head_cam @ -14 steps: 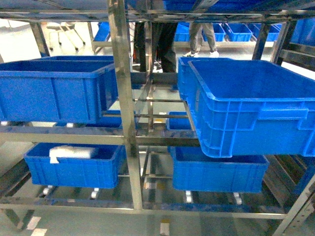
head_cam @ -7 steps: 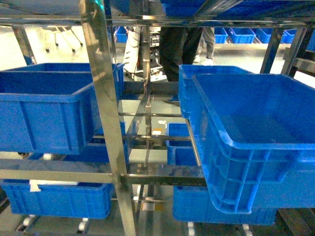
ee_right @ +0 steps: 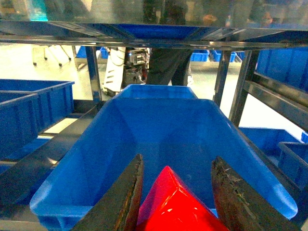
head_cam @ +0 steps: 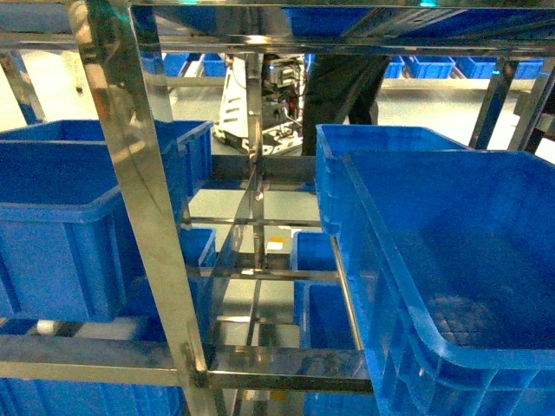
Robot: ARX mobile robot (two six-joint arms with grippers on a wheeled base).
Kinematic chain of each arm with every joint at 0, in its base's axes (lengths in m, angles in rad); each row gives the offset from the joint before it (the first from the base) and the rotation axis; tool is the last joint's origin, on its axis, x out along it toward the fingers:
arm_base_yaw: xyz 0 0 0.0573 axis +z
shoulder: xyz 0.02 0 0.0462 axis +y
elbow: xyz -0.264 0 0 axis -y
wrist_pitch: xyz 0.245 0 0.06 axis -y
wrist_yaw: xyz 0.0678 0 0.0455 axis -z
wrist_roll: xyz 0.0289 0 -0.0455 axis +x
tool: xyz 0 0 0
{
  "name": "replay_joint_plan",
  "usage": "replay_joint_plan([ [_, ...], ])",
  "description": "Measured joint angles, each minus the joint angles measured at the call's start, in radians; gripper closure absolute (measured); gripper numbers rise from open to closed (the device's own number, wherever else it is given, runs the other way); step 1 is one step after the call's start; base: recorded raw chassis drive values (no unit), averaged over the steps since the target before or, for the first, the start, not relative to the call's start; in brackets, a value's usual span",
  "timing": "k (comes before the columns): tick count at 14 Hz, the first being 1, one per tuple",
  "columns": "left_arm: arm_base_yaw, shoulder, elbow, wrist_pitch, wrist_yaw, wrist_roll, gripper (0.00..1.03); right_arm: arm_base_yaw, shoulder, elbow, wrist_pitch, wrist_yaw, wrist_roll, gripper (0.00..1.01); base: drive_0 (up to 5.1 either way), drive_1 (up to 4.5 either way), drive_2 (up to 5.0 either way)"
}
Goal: Pick red block from blue box to shelf
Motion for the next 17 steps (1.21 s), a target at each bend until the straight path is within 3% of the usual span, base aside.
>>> replay_joint_plan([
  [17,0.0,0.0,0.0,0.005,0.001,0.0,0.05,0.0,0.0,0.0,0.004,0.0,0.0,0.64,0.0,0.0,0.0],
])
